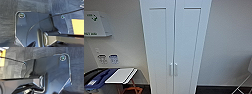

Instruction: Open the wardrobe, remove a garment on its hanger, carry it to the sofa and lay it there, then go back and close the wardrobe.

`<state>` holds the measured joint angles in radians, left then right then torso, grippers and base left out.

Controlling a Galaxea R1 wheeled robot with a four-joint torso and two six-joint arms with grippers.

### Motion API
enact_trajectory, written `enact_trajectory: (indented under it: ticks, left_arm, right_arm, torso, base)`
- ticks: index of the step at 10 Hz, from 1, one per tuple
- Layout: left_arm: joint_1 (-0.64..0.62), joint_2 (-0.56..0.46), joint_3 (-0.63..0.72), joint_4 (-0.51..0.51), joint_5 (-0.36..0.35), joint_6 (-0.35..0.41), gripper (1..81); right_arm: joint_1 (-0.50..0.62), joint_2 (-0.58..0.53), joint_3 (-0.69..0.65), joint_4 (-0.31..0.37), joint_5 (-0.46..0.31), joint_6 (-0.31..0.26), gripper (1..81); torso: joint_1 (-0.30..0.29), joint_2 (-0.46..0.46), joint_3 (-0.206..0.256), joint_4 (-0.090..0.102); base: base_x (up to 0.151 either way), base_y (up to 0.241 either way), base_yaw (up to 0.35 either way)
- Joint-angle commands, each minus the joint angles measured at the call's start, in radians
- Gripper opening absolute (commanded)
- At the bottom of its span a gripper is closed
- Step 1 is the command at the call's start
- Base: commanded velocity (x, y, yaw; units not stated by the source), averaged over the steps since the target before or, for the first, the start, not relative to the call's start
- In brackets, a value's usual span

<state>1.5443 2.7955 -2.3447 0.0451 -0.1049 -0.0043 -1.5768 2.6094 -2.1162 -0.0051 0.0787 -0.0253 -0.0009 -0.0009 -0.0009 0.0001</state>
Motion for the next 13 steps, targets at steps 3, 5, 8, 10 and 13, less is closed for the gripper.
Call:
enact_trajectory:
  ticks: [3,5,8,10,13]
  left_arm:
    - [-0.045,-0.005,0.011,0.01,0.047,0.006,81.1]
    - [-0.045,-0.003,0.011,0.01,0.048,0.006,81.1]
    - [-0.045,-0.003,0.011,0.01,0.048,0.007,81.1]
    - [-0.045,-0.002,0.011,0.01,0.048,0.007,81.1]
    - [-0.045,0.0,0.011,0.01,0.048,0.007,81.1]
  right_arm:
    - [0.04,-0.049,0.026,-0.001,-0.031,-0.002,81.1]
    - [0.043,-0.049,0.024,-0.003,-0.031,-0.002,81.1]
    - [0.046,-0.035,0.001,0.004,-0.036,-0.001,81.1]
    - [0.048,-0.016,-0.027,0.005,-0.036,-0.001,81.1]
    - [0.048,-0.007,-0.031,-0.001,-0.036,0.001,81.1]
  torso:
    - [0.001,-0.001,0.0,0.0]
    - [0.001,0.0,0.0,0.0]
    - [0.001,0.0,0.0,0.0]
    - [0.002,0.0,0.0,0.0]
    - [0.003,0.0,0.0,0.0]
  base:
    - [0.087,0.0,0.0]
    - [0.091,0.0,0.0]
    - [0.091,0.0,0.0]
    - [0.091,0.0,0.0]
    - [0.091,0.0,0.0]
